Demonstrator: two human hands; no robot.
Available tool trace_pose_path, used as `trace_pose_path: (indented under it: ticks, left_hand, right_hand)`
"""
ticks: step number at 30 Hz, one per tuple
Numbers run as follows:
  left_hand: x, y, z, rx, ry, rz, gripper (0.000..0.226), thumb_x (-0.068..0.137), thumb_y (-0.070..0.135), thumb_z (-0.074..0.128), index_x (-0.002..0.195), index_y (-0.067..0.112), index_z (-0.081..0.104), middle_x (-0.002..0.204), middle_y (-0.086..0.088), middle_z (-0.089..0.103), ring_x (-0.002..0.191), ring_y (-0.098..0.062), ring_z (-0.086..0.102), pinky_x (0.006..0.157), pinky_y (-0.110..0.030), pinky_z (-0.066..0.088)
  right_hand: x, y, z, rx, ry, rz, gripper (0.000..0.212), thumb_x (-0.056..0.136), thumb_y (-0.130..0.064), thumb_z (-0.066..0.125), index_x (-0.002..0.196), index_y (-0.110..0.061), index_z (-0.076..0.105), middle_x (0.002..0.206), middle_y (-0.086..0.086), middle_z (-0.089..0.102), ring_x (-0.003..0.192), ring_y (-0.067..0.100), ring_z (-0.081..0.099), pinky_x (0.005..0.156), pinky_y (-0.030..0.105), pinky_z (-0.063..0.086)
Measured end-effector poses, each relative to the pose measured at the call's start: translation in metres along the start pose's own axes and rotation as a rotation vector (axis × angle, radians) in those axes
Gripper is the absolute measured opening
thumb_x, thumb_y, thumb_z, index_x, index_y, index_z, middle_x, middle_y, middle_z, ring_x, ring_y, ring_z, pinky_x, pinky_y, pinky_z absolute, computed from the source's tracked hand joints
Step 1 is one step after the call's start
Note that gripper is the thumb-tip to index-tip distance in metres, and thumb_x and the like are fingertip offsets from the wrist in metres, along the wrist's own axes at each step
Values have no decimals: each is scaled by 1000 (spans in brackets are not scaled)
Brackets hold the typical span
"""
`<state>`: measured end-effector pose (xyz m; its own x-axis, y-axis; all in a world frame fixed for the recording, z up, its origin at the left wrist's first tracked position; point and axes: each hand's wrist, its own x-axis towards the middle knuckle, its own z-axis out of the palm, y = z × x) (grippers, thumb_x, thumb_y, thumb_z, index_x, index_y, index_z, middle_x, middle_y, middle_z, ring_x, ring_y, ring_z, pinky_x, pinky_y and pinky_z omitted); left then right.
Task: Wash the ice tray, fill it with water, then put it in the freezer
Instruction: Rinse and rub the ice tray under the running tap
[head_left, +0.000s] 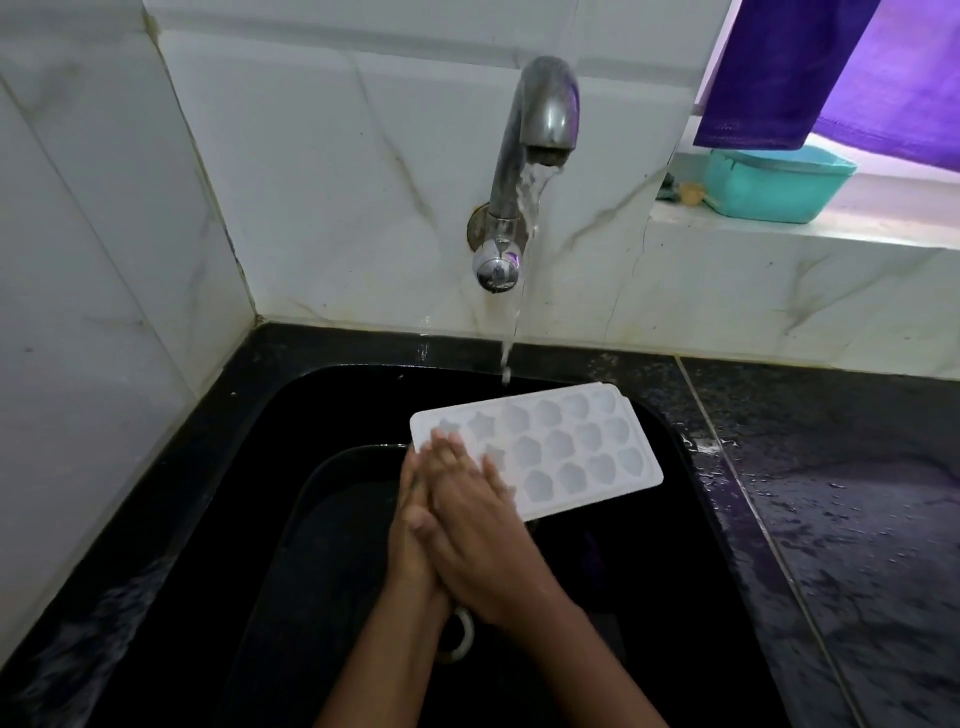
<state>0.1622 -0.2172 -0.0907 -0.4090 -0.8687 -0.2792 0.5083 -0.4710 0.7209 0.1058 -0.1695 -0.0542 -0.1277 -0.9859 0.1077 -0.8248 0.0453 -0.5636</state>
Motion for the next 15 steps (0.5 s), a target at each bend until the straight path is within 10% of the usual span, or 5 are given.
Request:
trace_pose_path:
  ticks: [3,7,11,15]
  left_hand:
    - [0,2,-4,31,20,5,42,105,31,14,116,32,55,136,2,55,114,-11,61,99,-31,48]
    - [2,17,1,-27,81,5,25,101,37,37,105,29,61,88,1,75,74,-15,72,59,-33,57]
    - [2,28,-8,77,75,35,24,99,45,37,108,37,58,93,6,75,81,-19,73,65,-46,57]
    - [4,21,-6,112,97,36,25,101,40,37,110,32,59,94,3,75,83,-20,72,67,-45,58]
  right_hand:
    - [15,-11,0,-116,-51,-15,92,74,-72,-5,151,-20,0,159,-5,-2,143,4,-14,115,34,-13]
    - [19,37,-14,-327,22,79,86,76,-75,-10,150,-29,-5,152,-17,-16,141,2,-14,115,44,-6]
    - [6,110,-43,-291,88,459,68,90,-65,1,149,-32,-7,152,-17,-19,143,8,-16,116,45,-9]
    - [23,78,-18,-199,125,430,70,98,-51,21,150,-13,-5,157,5,-15,144,16,-17,115,38,-10]
